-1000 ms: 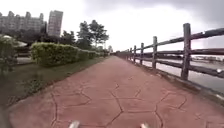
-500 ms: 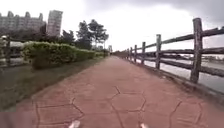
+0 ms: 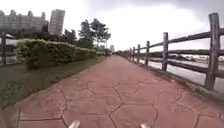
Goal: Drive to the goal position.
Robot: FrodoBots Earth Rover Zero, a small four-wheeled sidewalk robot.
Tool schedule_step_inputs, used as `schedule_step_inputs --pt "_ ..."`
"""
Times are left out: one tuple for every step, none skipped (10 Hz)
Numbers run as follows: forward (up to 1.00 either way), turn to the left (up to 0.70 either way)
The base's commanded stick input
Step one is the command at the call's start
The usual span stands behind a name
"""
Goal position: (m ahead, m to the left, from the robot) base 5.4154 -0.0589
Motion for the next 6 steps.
schedule_step_inputs --pt "0.7 0.0" --pt "0.7 0.0" --pt "0.7 0.0" --pt "0.7 0.0" --pt "0.7 0.0" --pt "0.7 0.0"
